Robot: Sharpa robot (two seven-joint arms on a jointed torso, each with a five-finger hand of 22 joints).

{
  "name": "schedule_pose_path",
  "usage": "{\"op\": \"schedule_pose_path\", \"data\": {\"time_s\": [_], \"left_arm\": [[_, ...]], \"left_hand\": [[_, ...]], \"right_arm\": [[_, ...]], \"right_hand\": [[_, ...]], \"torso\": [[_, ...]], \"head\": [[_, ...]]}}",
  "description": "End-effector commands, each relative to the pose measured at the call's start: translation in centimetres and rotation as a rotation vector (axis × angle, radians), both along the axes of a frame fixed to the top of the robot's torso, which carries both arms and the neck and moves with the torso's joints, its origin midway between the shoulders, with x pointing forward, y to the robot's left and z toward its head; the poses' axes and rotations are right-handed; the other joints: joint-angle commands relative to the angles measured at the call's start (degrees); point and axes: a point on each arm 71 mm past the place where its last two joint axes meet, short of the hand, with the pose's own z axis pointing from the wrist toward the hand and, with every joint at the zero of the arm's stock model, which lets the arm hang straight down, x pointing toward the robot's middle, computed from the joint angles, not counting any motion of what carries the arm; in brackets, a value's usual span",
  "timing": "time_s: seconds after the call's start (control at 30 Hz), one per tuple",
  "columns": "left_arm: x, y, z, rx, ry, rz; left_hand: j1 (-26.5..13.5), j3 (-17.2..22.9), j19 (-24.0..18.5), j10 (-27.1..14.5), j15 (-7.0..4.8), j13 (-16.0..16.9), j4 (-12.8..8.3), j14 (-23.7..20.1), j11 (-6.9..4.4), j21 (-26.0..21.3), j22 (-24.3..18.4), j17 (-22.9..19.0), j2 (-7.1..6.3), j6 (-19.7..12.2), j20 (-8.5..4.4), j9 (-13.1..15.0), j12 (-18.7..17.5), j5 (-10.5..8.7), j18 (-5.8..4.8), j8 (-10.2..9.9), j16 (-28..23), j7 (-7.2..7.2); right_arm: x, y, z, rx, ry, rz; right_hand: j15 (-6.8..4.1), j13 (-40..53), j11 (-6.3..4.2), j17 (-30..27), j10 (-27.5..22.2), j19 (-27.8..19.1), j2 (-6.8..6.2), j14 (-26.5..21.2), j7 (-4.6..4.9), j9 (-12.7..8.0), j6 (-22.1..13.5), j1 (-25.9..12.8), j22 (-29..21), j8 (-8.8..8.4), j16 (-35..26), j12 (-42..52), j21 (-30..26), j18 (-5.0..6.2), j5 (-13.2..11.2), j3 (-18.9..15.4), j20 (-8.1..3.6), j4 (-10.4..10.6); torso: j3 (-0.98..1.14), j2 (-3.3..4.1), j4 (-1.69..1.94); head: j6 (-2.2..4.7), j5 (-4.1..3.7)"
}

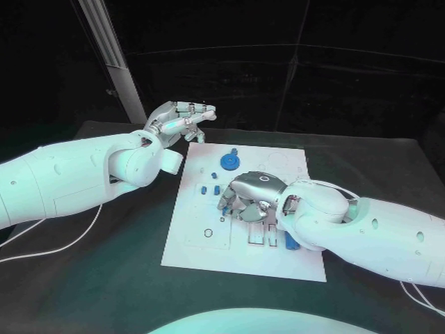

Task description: Assemble the parts on the task board

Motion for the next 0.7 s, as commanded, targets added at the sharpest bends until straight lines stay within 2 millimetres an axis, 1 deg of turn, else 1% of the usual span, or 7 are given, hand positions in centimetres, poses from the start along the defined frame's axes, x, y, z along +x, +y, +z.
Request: {"op": "schedule_pose_path", "data": {"time_s": [0.03,0.27,0.5,0.63,0.7], "left_arm": [[0.01,-0.16,0.15,-0.006,-0.004,-0.008],[0.04,-0.24,0.13,-0.006,-0.003,-0.009],[0.04,-0.27,0.12,-0.007,-0.002,-0.011],[0.03,-0.28,0.12,-0.007,-0.001,-0.012],[0.03,-0.28,0.12,-0.007,-0.001,-0.012]], "left_hand": [[0.05,-0.04,-0.07,-0.32,-0.23,-0.07,-0.23,-0.27,0.07,-0.39,-0.05,-0.04,0.31,0.07,-0.42,-0.02,0.2,-0.14,0.6,0.22,0.3,0.22],[0.05,-0.04,-0.07,-0.32,-0.23,-0.07,-0.23,-0.27,0.07,-0.39,-0.05,-0.04,0.31,0.07,-0.42,-0.02,0.2,-0.14,0.6,0.22,0.3,0.22],[0.05,-0.04,-0.07,-0.32,-0.23,-0.07,-0.23,-0.27,0.07,-0.39,-0.05,-0.04,0.31,0.07,-0.42,-0.02,0.2,-0.14,0.6,0.22,0.3,0.22],[0.05,-0.04,-0.07,-0.32,-0.23,-0.07,-0.23,-0.27,0.07,-0.39,-0.05,-0.04,0.31,0.07,-0.42,-0.02,0.2,-0.14,0.6,0.22,0.3,0.22],[0.05,-0.04,-0.07,-0.32,-0.23,-0.07,-0.23,-0.27,0.07,-0.39,-0.05,-0.04,0.31,0.07,-0.42,-0.02,0.2,-0.14,0.6,0.22,0.3,0.22]], "right_arm": [[-0.05,0.17,-0.33,-0.049,-0.003,0.015],[-0.14,0.48,-0.65,-0.062,-0.003,0.019],[-0.17,0.75,-0.89,-0.072,-0.011,0.022],[-0.23,0.92,-1.08,-0.077,-0.016,0.025],[-0.27,1.01,-1.15,-0.08,-0.017,0.027]], "right_hand": [[-0.23,0.02,-0.09,0.07,0.28,-0.08,-0.18,1.43,0.2,0.07,0.1,-0.09,-0.04,0.18,0.18,-0.18,0.09,-0.65,0.26,0.23,-0.24,0.03],[-0.23,0.02,-0.09,0.07,0.28,-0.08,-0.18,1.43,0.2,0.07,0.1,-0.09,-0.04,0.18,0.18,-0.18,0.09,-0.65,0.26,0.23,-0.24,0.03],[-0.23,0.02,-0.09,0.07,0.28,-0.08,-0.18,1.43,0.2,0.07,0.1,-0.09,-0.04,0.18,0.18,-0.18,0.09,-0.65,0.26,0.23,-0.24,0.03],[-0.22,0.03,-0.09,0.1,0.3,-0.11,-0.19,1.43,0.19,0.06,0.1,-0.14,0.0,0.16,0.24,-0.22,0.14,-0.65,0.13,0.3,-0.23,0.06],[-0.22,0.03,-0.09,0.1,0.3,-0.11,-0.19,1.43,0.19,0.06,0.1,-0.14,0.0,0.16,0.24,-0.22,0.14,-0.65,0.13,0.3,-0.23,0.06]], "torso": [[0.02,-0.05,-0.05],[0.03,-0.03,0.0],[0.0,-0.02,0.01],[-0.06,-0.02,0.02],[-0.04,-0.01,0.02]], "head": [[-0.2,0.1],[-0.39,0.34],[-0.53,0.28],[-0.49,0.13],[-0.55,0.18]]}}
